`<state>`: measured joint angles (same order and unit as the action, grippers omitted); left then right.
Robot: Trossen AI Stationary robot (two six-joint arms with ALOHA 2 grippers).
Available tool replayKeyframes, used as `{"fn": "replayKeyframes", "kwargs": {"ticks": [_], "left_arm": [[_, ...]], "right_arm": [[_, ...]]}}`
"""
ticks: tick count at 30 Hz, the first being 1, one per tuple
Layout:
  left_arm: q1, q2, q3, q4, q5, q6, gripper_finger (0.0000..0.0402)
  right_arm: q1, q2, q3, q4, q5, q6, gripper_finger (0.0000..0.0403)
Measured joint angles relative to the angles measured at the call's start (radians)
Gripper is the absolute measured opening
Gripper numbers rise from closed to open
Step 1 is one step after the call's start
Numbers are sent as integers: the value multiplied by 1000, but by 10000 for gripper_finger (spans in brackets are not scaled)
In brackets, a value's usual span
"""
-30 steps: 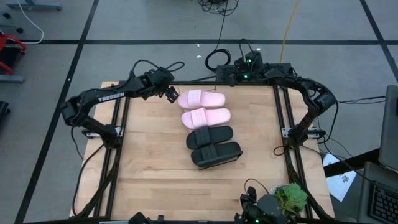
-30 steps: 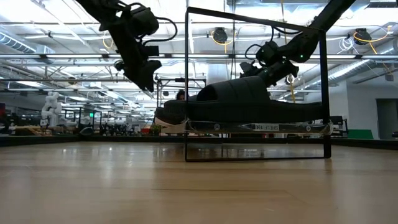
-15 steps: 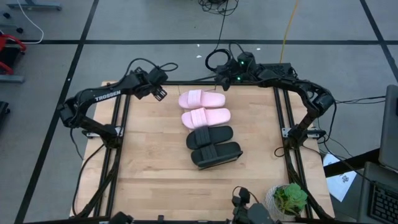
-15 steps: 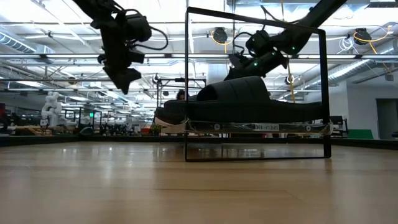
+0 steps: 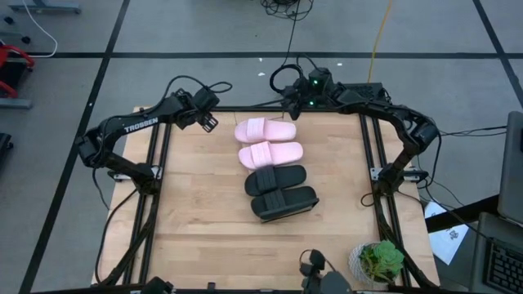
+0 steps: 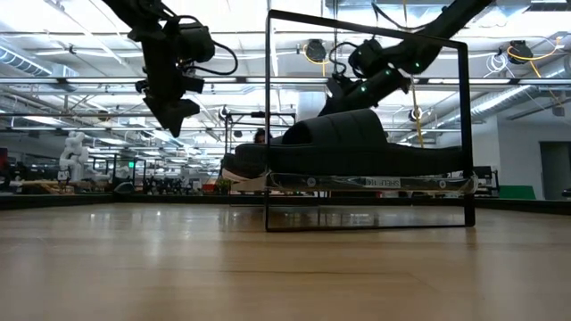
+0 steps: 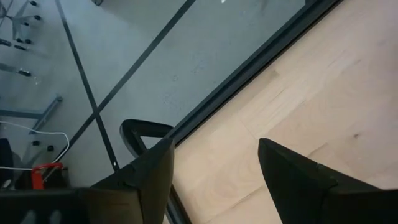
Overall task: Pick and place slides into the shelf
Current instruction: Adjust the shelf
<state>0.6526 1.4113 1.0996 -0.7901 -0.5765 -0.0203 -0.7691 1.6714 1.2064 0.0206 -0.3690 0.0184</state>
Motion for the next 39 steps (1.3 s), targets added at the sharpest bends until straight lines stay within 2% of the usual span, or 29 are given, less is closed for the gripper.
{"fn": "replayKeyframes", "kwargs": {"ticks": [4, 9, 17, 22, 27, 31, 36, 39], "left_arm": [[9, 0, 0, 0, 1, 10, 234], [21, 0, 0, 1, 3, 11, 234], [23, 0, 0, 28, 51, 12, 234], [22, 0, 0, 59, 54, 12, 234], [22, 0, 0, 61, 56, 11, 234], [21, 0, 0, 60, 82, 0, 234], [21, 0, 0, 51, 83, 0, 234], [21, 0, 0, 51, 82, 2, 234]], "right_arm": [[45, 0, 106, -176, 8, -104, 202], [112, 0, 241, -378, 134, -288, 226], [194, 0, 371, -434, 179, -391, 237], [266, 23, 463, -532, 280, -516, 237], [333, 122, 561, -656, 406, -626, 238], [367, 241, 636, -690, 539, -714, 238], [378, 357, 724, -797, 588, -742, 238], [386, 374, 732, -781, 627, -757, 238]]}}
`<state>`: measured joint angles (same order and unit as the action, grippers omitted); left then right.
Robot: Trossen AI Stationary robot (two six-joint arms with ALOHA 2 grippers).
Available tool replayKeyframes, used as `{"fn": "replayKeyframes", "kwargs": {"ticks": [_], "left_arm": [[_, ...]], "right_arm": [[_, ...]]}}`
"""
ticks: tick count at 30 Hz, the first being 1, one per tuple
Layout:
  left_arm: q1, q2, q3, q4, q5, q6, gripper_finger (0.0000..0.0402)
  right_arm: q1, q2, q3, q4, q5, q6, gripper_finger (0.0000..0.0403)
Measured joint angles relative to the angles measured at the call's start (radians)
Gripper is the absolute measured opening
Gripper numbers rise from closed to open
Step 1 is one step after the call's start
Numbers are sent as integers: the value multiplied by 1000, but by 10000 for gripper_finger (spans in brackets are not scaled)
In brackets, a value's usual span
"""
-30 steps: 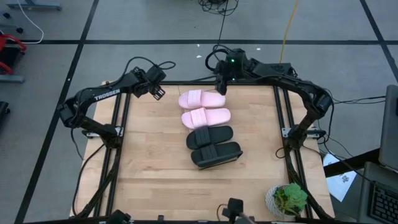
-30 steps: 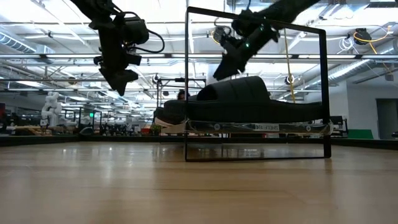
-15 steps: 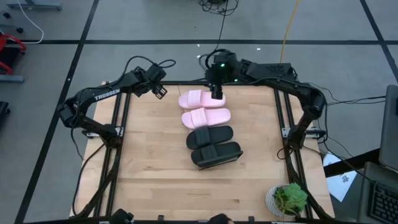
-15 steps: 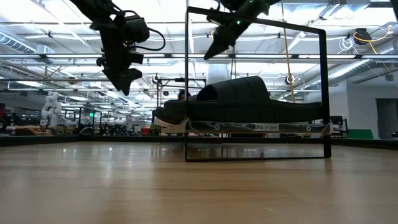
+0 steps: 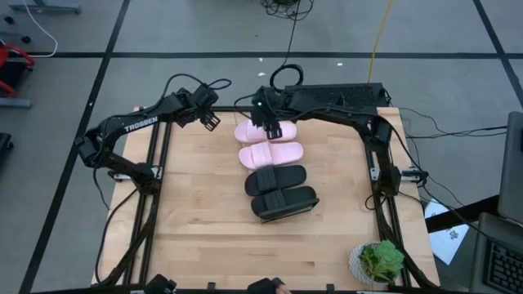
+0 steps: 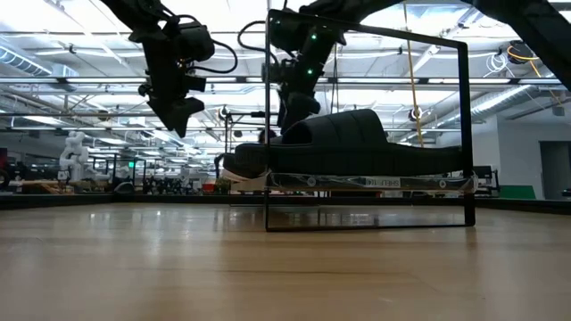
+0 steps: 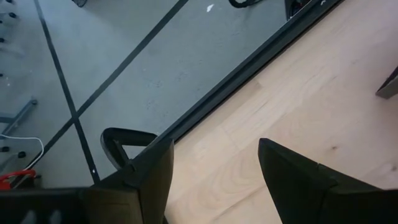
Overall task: Pick and place slides into the shelf
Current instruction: Adjust the shelf
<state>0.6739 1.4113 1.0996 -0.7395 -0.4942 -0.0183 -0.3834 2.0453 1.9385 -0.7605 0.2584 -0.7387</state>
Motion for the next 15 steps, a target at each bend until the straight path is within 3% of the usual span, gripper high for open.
{"fn": "replayKeyframes", "kwargs": {"ticks": [9, 15], "left_arm": [[1, 0, 0, 0, -3, 14, 234], [3, 0, -4, 2, -3, 14, 234]], "right_arm": [[-2, -12, 1, -58, 3, 24, 238], [8, -100, 0, -130, 3, 119, 238]]}}
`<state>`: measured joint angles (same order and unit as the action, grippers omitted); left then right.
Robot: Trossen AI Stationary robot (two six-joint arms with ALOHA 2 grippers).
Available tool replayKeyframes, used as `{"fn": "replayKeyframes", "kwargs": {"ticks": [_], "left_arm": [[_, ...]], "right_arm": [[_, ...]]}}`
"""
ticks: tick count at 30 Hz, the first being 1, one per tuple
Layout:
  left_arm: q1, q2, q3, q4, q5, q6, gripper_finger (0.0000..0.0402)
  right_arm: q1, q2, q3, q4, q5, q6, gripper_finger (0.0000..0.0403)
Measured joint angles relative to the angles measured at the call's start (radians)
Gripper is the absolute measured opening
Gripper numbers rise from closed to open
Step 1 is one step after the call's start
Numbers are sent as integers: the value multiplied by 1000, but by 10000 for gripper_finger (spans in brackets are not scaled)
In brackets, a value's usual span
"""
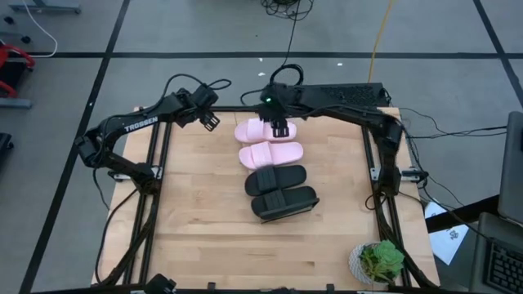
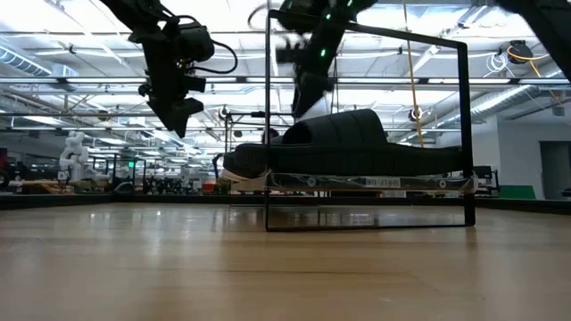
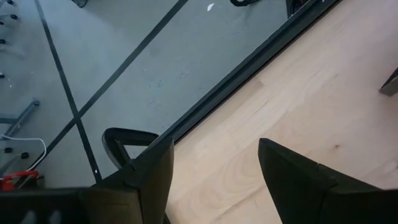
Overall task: Pick and place slides into the shelf
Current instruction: Adjust the shelf
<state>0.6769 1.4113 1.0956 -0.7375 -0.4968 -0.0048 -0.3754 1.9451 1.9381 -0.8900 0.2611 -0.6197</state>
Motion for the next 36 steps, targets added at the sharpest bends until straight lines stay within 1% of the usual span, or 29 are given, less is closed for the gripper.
{"fn": "replayKeyframes", "kwargs": {"ticks": [4, 6, 9, 13, 16, 21, 24, 26, 28, 30, 32, 36], "left_arm": [[21, 0, -20, 7, 10, -1, 234], [35, 0, -34, 10, 31, -1, 234], [55, 0, -67, 24, 55, -4, 234], [72, 0, -122, 46, 67, -4, 234], [75, 0, -150, 52, 90, -16, 234], [66, 0, -153, 14, 153, -24, 234], [57, 0, -153, -4, 156, -24, 234], [50, 0, -153, -14, 156, -25, 234], [41, 0, -153, -17, 157, -26, 234], [31, 0, -153, -20, 157, -27, 234], [18, -5, -153, -23, 163, -30, 234], [-18, -62, -153, -34, 247, -31, 234]], "right_arm": [[40, -138, 0, -33, 0, 84, 238], [73, -220, 0, -76, 0, 157, 238], [146, -339, 0, -209, -1, 330, 238], [294, -457, 0, -407, -3, 627, 238], [413, -511, 0, -501, -3, 873, 238], [584, -557, 0, -587, -8, 1200, 238], [670, -559, -7, -637, -71, 1368, 238], [726, -560, -39, -631, -103, 1464, 238], [784, -559, -91, -615, -106, 1533, 238], [834, -559, -164, -589, -100, 1572, 238], [881, -562, -252, -554, -71, 1620, 238], [964, -577, -459, -438, -21, 1747, 238]]}}
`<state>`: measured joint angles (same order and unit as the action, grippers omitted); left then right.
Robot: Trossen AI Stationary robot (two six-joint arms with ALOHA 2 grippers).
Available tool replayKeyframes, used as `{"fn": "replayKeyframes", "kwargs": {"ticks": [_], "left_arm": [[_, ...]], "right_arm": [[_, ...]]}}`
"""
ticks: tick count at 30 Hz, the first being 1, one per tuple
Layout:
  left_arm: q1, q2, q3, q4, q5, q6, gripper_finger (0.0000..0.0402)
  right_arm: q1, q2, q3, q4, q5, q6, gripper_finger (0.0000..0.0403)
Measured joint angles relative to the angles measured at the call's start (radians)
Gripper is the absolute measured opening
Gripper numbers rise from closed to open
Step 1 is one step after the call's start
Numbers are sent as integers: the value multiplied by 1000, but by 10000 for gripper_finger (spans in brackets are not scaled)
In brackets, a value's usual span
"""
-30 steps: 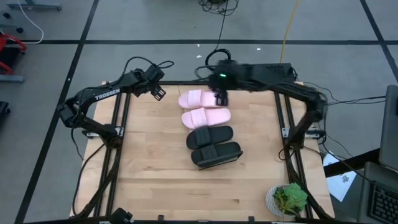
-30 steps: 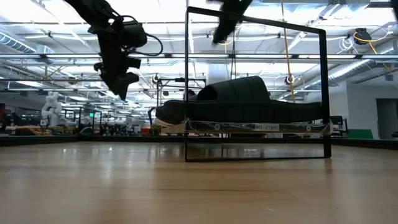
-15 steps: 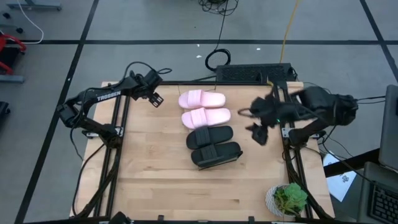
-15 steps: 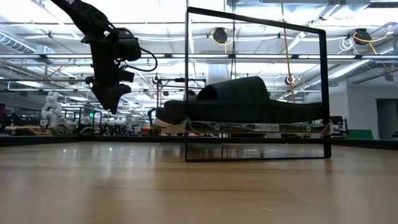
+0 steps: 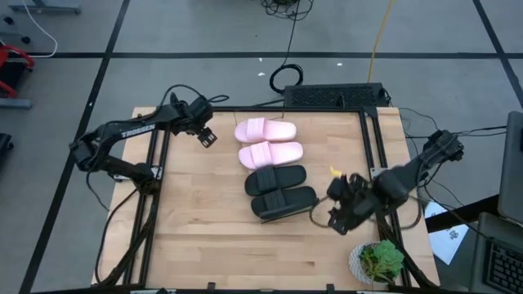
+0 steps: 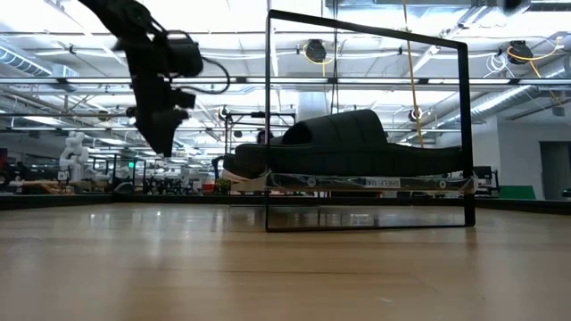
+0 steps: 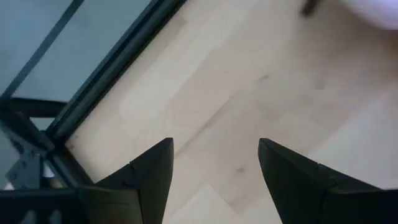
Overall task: Pick and place slides into the shelf
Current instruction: Adjust the shelf
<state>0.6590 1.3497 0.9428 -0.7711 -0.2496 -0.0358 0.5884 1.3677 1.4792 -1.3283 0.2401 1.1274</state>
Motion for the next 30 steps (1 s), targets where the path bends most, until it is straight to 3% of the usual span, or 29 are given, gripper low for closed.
{"fn": "replayKeyframes", "kwargs": {"ticks": [5, 11, 17, 22, 27, 30], "left_arm": [[-48, -177, 0, -74, 25, -28, 234], [-128, -483, 1, -109, 200, -187, 234], [-266, -708, 1, -91, 215, -376, 234], [-412, -748, 3, -92, 186, -504, 234], [-516, -732, 3, -92, 42, -510, 234], [-541, -731, 2, -92, 11, -511, 234]], "right_arm": [[78, -47, -281, 260, 96, 141, 238], [101, -118, -595, 628, 157, 217, 238], [99, -178, -839, 910, 213, 273, 238], [70, -210, -952, 1024, 236, 275, 238], [21, -209, -988, 1080, 232, 198, 238], [-12, -209, -989, 1083, 198, 142, 238]]}}
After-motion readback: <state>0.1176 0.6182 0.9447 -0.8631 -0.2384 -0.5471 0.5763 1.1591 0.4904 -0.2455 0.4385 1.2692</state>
